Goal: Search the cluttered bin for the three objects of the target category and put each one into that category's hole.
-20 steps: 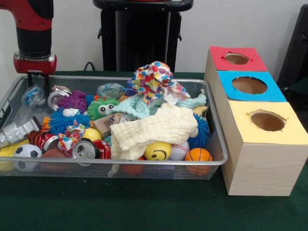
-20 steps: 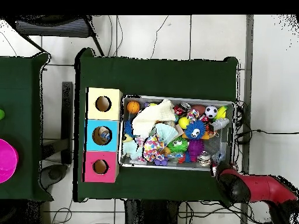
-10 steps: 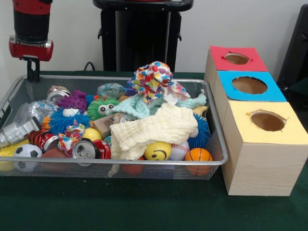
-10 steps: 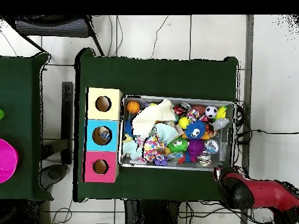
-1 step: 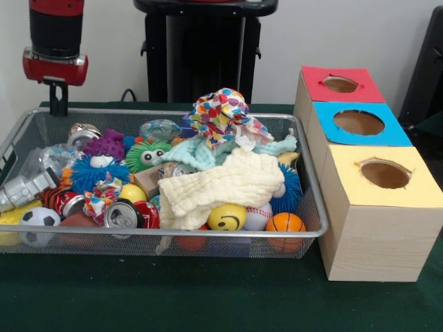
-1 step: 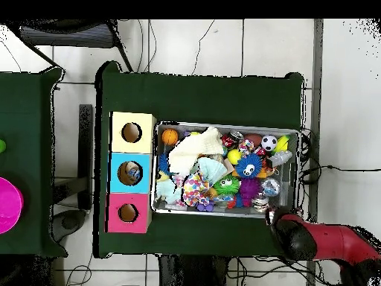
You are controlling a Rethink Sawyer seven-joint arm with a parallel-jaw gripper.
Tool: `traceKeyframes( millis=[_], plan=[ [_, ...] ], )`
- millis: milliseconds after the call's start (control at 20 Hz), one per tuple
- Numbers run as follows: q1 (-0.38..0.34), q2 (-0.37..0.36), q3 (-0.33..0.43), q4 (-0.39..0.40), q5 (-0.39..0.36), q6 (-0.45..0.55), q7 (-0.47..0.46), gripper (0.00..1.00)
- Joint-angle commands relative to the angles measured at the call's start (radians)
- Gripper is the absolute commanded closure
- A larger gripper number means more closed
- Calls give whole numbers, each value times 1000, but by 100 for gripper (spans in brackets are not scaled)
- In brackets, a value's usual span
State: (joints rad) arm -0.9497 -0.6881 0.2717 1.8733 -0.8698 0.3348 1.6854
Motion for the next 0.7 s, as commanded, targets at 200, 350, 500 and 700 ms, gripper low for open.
traceKeyframes(
  millis=[200, 350, 500, 700],
  plan=[
    [84, 67, -37, -16, 68, -90, 178, 0],
    [103, 78, -68, -29, 66, -129, 197, 0],
    [135, 70, -106, -51, 71, -130, 199, 0],
    [138, 12, -120, -42, 110, -84, 171, 0]
  ],
)
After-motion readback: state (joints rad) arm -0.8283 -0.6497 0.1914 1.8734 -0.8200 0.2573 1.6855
